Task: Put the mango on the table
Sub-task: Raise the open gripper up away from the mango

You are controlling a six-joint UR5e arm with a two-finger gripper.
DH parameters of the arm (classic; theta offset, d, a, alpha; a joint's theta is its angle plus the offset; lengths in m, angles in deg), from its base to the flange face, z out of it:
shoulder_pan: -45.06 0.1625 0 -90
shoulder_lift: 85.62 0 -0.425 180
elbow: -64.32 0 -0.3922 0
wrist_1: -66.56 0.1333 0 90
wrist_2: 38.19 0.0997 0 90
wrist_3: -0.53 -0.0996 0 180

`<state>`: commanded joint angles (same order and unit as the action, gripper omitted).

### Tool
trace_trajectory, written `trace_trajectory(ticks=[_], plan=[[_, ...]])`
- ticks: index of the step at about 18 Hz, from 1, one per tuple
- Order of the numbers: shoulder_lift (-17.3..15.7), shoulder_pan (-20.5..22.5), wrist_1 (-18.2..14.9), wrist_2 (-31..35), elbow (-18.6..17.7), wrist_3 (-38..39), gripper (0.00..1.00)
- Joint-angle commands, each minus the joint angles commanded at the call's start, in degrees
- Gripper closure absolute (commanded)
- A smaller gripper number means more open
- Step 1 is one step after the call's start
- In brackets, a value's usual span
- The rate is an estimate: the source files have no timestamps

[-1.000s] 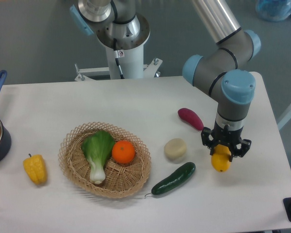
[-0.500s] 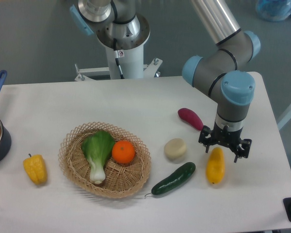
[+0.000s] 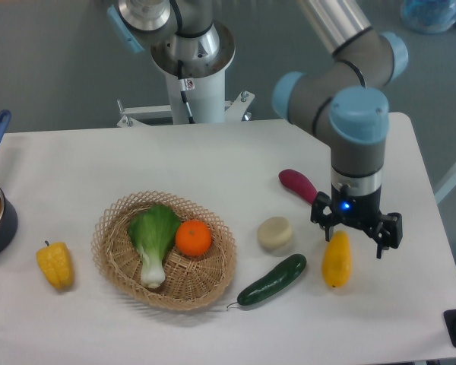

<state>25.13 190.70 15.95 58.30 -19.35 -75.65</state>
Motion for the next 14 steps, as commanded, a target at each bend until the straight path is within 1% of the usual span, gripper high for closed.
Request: trace_trajectory(ticks=[3, 4, 6, 8, 11, 12, 14], plan=[[-4.2, -0.5, -7.5, 1.2, 0.1, -1.2, 0.0], [-5.1, -0.5, -10.3, 1.1, 0.8, -1.7, 0.0], [-5.2, -0.2, -14.7, 1.2, 2.6, -5.6, 0.0], [-5.2, 0.3, -15.7, 1.1, 3.3, -8.8, 0.0], [-5.6, 1.4, -15.7, 0.4, 3.5, -9.2, 0.0], [-6.4, 2.2, -15.7, -1.1, 3.5, -9.5, 0.0], [-6.6, 2.3, -15.6, -2.6, 3.3, -9.5, 0.0]])
